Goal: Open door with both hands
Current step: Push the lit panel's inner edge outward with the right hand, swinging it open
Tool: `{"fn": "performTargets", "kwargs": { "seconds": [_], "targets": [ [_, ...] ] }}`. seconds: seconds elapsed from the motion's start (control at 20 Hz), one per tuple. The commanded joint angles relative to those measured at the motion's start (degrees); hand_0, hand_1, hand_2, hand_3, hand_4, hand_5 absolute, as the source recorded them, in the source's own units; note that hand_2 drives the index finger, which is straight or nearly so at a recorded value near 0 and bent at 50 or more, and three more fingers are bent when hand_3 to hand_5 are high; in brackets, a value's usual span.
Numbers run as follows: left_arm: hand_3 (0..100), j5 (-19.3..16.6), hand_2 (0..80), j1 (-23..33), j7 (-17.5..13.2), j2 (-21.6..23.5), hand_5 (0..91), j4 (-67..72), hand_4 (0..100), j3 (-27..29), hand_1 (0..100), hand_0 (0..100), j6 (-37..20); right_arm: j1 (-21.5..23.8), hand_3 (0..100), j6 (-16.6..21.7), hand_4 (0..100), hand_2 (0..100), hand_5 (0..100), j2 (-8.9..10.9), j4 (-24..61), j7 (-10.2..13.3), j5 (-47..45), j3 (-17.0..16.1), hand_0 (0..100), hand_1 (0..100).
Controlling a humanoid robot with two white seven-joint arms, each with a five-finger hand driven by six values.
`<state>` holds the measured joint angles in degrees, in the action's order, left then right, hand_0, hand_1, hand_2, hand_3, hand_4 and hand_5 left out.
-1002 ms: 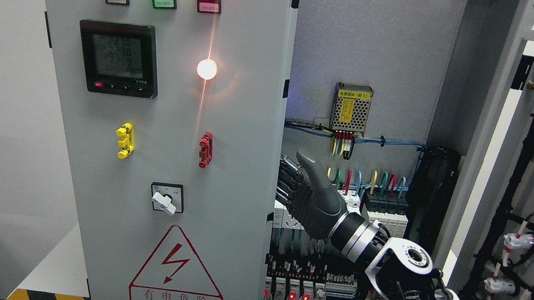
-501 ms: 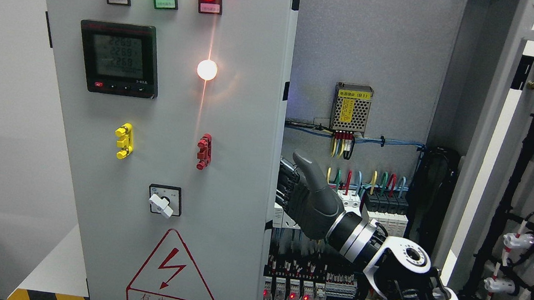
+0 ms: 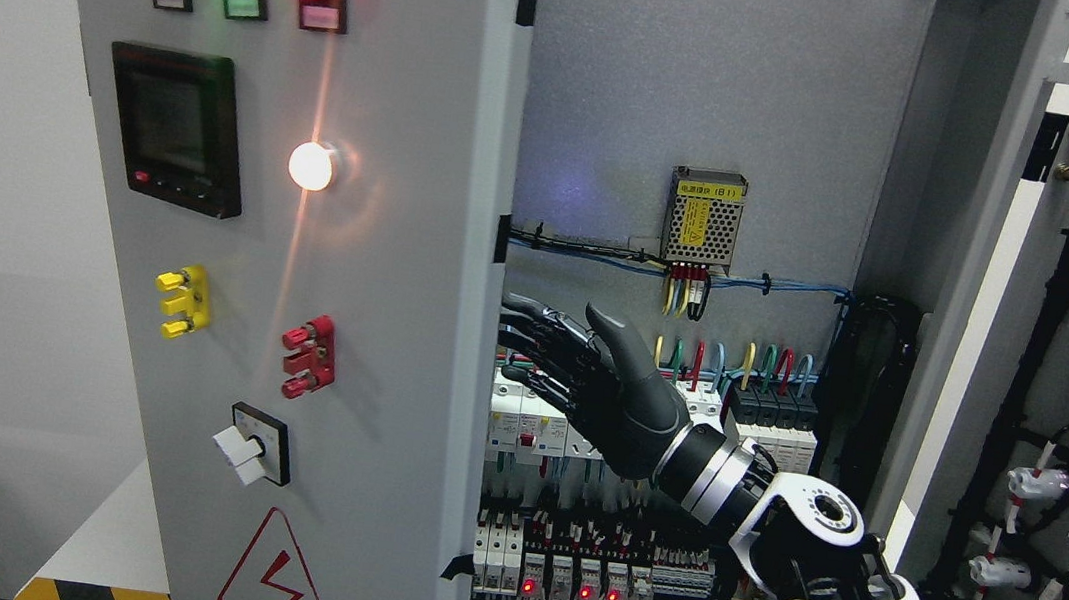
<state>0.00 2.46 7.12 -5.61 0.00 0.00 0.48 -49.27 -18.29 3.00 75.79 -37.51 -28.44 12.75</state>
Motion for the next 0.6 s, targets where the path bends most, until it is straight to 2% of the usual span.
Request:
{"fn": "performTargets", "kwargs": {
  "seconds": [0.0,0.1,0.3,0.55],
  "targets": [
    [0,0.62,0.0,0.0,0.0,-0.01,0.0,0.7,0,-0.79,0,0,0.05,1.54,0,0.27,0,0,0,0.6,3.48,-0.02,-2.49,0.43,19,0],
    [0,0.62,0.0,0.0,0.0,0.08,0.0,0.7,0,-0.79,0,0,0.05,2.25,0,0.36,0,0,0,1.83,5.59,-0.11,-3.2,1.39,19,0],
    [0,0.62,0.0,0.0,0.0,-0.01,0.0,0.7,0,-0.79,0,0,0.05,3.56,0,0.45,0,0,0,3.06,8.67,-0.29,-3.29,4.65,19,0],
    [0,0.62,0.0,0.0,0.0,-0.01,0.0,0.7,0,-0.79,0,0,0.05,6.2,0,0.45,0,0,0,3.68,12.45,-0.29,-3.2,8.95,19,0]
  ]
}}
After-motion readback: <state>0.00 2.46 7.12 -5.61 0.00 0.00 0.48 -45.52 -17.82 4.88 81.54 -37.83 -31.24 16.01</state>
